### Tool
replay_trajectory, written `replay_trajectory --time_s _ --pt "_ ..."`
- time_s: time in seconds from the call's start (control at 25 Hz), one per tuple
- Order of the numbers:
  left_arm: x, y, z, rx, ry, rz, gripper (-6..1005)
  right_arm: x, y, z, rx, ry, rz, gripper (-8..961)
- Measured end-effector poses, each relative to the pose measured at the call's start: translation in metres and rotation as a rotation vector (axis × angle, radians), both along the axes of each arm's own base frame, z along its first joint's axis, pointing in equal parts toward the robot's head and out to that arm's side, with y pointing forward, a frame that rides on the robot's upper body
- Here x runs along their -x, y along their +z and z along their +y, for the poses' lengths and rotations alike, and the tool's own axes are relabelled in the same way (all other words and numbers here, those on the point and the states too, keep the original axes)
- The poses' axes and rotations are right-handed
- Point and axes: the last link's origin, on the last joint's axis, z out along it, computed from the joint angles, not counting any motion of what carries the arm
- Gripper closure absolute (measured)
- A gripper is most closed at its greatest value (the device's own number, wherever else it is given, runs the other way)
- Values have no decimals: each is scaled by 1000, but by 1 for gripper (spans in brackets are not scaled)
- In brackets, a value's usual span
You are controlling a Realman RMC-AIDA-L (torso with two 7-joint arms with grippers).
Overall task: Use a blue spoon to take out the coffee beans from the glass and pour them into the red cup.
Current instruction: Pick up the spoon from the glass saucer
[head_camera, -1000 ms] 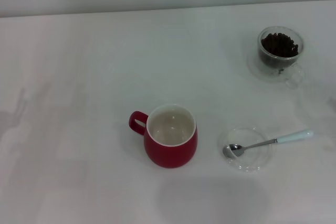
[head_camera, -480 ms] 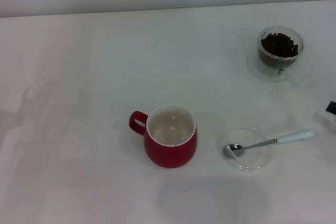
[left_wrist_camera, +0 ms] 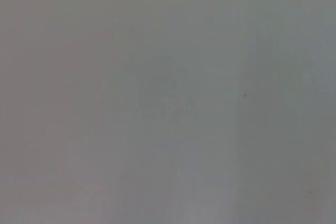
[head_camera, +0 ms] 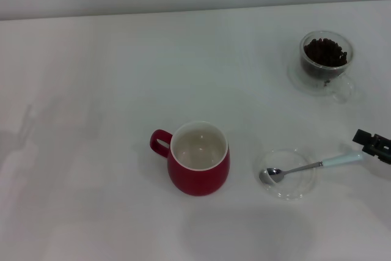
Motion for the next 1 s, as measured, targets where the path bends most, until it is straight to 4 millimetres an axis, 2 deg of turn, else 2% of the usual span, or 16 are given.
replay_trajectory --time_s 0.4,1.0 --pt "0 0 -5 -6 -5 -5 222 8 -17 -6 50 26 22 84" --pt "3 -2 -10 4 1 -3 223 11 -24 -2 59 45 -2 112"
